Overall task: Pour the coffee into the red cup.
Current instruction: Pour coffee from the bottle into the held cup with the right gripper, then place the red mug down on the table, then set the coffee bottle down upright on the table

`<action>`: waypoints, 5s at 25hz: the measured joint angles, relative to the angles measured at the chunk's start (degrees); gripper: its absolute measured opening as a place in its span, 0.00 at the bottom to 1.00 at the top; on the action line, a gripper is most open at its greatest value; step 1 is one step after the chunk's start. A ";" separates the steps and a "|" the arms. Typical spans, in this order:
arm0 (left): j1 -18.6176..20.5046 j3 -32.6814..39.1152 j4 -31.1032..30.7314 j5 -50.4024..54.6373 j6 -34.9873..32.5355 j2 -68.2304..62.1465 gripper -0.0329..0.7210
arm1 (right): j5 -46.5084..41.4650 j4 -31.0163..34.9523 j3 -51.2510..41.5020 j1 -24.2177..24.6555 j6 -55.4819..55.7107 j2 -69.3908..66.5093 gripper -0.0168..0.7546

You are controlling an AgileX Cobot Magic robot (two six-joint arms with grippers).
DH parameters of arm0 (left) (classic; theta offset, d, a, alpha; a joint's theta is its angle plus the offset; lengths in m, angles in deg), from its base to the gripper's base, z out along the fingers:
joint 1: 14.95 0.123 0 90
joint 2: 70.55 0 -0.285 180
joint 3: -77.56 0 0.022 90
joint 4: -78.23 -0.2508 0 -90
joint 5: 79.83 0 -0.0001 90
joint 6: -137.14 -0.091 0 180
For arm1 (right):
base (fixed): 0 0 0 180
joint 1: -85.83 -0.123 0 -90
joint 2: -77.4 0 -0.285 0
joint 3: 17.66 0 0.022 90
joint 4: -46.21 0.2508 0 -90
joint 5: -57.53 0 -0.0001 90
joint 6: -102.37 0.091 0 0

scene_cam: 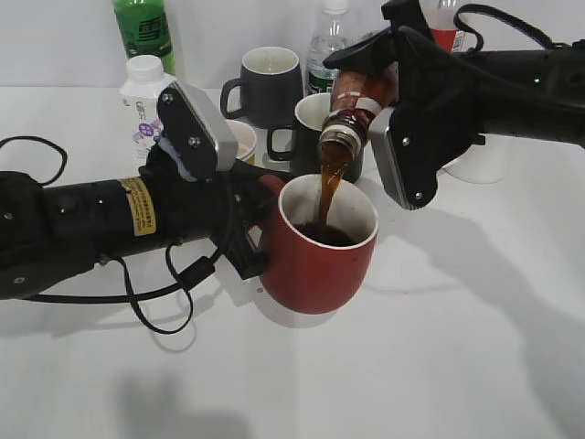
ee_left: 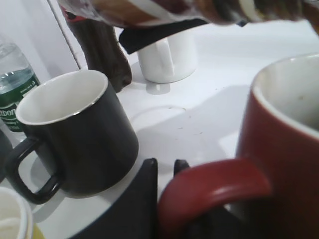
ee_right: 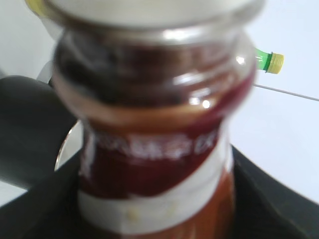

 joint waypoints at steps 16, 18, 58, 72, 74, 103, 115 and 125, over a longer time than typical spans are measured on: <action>0.00 0.05 -0.13 0.00 -0.04 0.00 0.13 | 0.06 0.16 0.00 0.00 -1.90 0.00 0.67; 0.00 0.05 -0.13 0.00 -0.04 0.00 0.13 | 0.06 0.20 0.00 0.00 -1.92 0.00 0.67; 12.40 14.95 22.68 -6.90 -3.33 17.59 0.13 | 3.52 32.16 0.06 0.00 49.54 0.00 0.67; 24.36 15.90 26.56 -6.27 -5.63 12.88 0.13 | 2.16 53.65 -2.44 0.00 49.61 0.22 0.67; 24.47 15.90 27.60 -9.49 -6.94 10.11 0.13 | 2.16 54.49 -4.65 0.00 49.61 0.63 0.67; 24.47 9.15 30.75 -25.21 -8.33 -13.63 0.41 | 9.05 62.68 -13.27 0.00 46.32 -4.96 0.67; 24.47 17.04 28.42 -25.42 -7.03 -8.76 0.45 | 18.22 61.52 -13.27 0.00 49.84 -14.92 0.67; 24.47 21.50 28.04 -12.50 -1.40 6.06 0.46 | 12.39 62.20 -13.37 0.00 52.09 -14.20 0.87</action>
